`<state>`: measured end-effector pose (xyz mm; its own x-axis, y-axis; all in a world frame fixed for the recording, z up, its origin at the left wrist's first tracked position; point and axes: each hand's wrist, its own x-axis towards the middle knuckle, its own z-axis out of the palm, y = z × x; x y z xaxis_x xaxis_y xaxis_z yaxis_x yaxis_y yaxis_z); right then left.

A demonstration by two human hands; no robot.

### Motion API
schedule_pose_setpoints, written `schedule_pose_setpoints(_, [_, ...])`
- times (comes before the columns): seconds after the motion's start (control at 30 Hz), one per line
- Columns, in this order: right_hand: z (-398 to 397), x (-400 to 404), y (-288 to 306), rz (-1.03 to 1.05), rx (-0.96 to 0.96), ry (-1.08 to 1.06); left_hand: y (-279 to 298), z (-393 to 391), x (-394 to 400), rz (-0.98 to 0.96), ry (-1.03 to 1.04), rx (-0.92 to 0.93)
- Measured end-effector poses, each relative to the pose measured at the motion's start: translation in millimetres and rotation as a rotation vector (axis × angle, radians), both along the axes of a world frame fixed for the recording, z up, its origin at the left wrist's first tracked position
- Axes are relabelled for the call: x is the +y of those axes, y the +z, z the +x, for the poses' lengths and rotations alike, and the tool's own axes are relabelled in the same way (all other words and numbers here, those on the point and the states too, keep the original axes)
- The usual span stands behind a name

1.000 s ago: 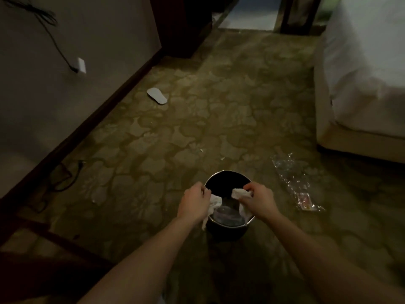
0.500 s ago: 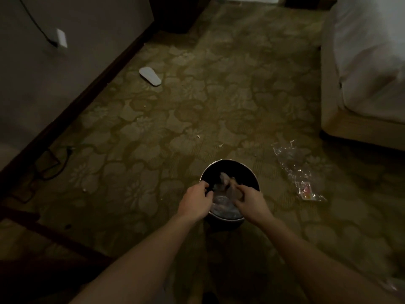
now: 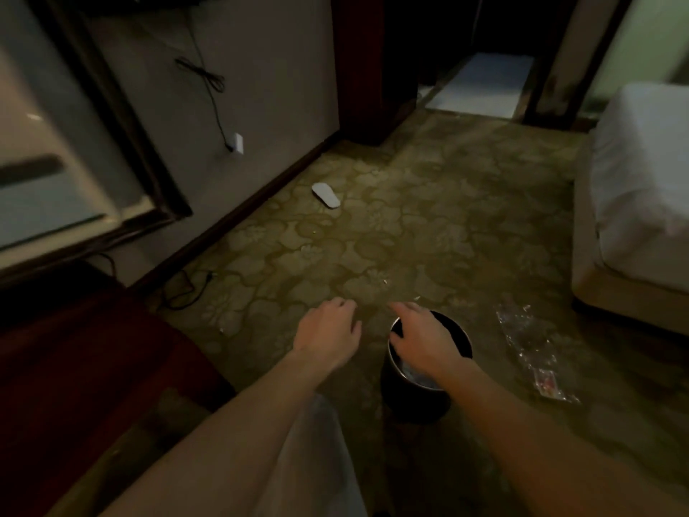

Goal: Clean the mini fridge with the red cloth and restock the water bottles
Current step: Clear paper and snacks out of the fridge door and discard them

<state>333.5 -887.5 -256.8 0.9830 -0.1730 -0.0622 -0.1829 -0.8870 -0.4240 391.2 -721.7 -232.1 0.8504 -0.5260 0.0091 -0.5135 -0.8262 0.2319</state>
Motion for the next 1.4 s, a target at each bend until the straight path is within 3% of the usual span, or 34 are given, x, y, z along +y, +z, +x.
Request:
schedule_pose_setpoints(0.43, [-6.0, 154.6, 176.5, -0.118, -0.282, 0.232, 174.2, -53.7, 179.9, 0.04, 0.102, -0.354])
schedule_pose_setpoints(0.8, [10.8, 295.8, 325.6, -0.001, -0.744, 0.441, 305.1, -85.2, 318.8, -0.032, 0.329, -0.683])
schedule_pose_setpoints(1.07, [33.3, 326.0, 408.4, 0.066, -1.22, 0.48, 382.3, -74.6, 370.4, -0.03, 0.355, -1.122])
schedule_pose_setpoints(1.17, [46.5, 326.2, 426.7, 0.049, -1.232, 0.482, 403.0, -62.4, 375.6, 0.035, 0.372, -1.111])
schedule_pose_setpoints(1.3, [64.9, 325.5, 442.0, -0.015, -1.107, 0.458, 413.6, -45.5, 381.4, 0.135, 0.367, -0.997])
schedule_pose_setpoints(1.4, [77.7, 324.6, 446.0, -0.035, -1.043, 0.438, 417.6, -35.4, 383.7, 0.014, 0.34, -0.995])
